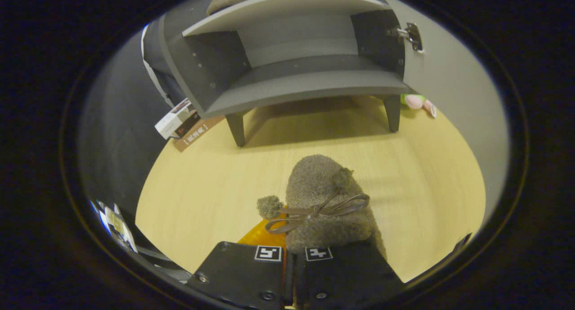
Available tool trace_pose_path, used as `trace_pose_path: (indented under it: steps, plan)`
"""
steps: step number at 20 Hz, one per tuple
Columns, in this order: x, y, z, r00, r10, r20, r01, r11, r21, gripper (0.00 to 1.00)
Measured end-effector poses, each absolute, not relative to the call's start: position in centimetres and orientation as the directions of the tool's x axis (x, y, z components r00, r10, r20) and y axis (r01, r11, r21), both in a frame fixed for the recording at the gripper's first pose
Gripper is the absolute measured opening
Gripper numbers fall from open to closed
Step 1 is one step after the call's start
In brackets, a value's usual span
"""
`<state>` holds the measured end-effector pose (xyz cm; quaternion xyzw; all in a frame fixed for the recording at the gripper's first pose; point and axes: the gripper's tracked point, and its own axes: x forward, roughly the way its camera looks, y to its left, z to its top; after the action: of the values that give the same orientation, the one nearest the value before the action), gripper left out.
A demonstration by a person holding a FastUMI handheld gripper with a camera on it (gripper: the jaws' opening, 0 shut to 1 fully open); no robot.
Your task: Open the shoe cabinet door, grab the shoes and put them into the shoe cabinet, then close the shoe cabinet door.
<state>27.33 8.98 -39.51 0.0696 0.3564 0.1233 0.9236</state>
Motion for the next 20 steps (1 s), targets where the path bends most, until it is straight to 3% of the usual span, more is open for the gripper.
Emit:
trace_pose_path:
  steps: [10, 20]
  plan:
    - [25.7, 9.4, -23.8, 0.841, 0.295, -0.453, -0.243, 0.955, 0.171, 0.06]
    - [32.0, 11.3, -9.3, 0.926, 0.292, -0.239, -0.275, 0.956, 0.103, 0.06]
